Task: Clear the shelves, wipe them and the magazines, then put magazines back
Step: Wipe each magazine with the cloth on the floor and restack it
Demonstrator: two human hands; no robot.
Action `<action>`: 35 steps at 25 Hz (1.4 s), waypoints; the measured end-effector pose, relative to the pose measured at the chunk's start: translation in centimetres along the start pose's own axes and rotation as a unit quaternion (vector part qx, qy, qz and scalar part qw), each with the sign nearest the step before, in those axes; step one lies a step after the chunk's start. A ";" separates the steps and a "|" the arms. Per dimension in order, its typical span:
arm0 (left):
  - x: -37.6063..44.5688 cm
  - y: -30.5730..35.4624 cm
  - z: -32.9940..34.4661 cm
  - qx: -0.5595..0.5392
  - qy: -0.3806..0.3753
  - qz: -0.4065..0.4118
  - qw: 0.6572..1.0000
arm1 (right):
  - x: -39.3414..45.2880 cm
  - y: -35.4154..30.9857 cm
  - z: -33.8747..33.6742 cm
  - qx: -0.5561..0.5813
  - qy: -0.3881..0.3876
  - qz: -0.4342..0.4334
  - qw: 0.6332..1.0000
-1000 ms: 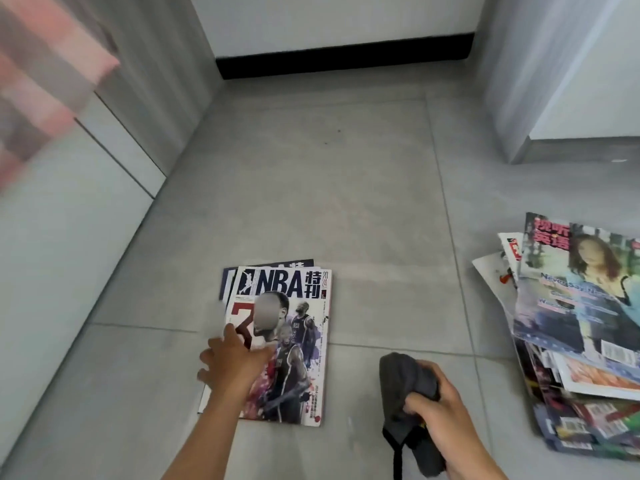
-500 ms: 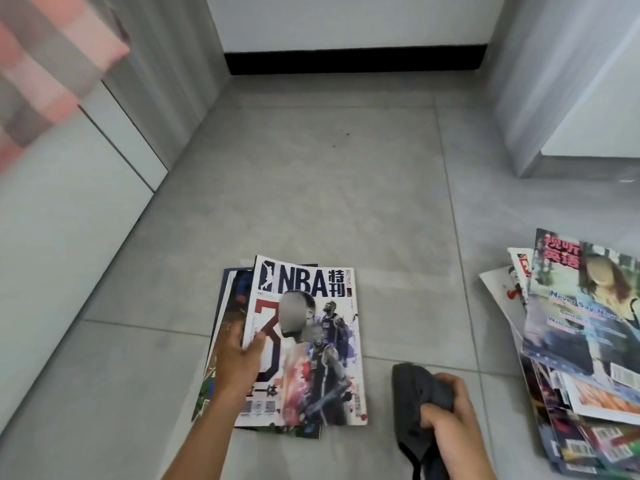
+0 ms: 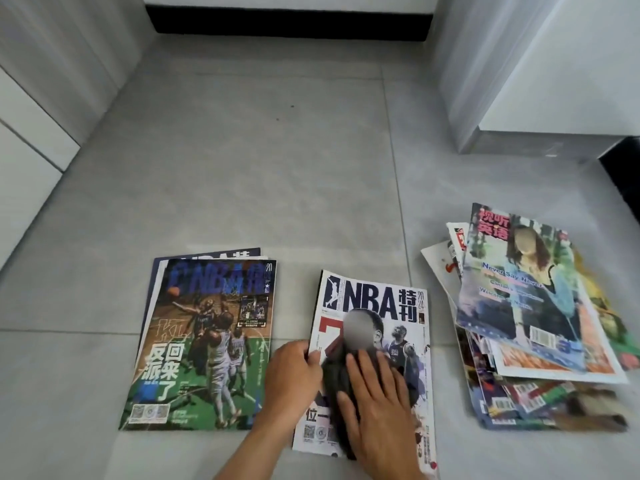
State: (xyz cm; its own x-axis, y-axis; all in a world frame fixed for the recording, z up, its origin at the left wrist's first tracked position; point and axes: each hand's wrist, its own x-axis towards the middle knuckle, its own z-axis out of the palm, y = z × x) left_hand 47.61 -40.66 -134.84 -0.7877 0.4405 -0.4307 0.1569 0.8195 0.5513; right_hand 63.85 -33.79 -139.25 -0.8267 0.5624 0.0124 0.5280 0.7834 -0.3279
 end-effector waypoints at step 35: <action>1.7 -1.4 -0.9 -0.058 -0.080 -0.018 0.995 | 14.2 -5.3 2.7 0.017 0.029 -0.083 0.996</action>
State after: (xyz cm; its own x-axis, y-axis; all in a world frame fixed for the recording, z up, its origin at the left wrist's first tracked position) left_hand 45.52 -41.39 -135.68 -0.6846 0.4715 -0.5559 0.0528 0.7927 0.6073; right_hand 48.78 -30.68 -139.90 -0.8889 0.4413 0.1231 0.3778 0.8580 -0.3480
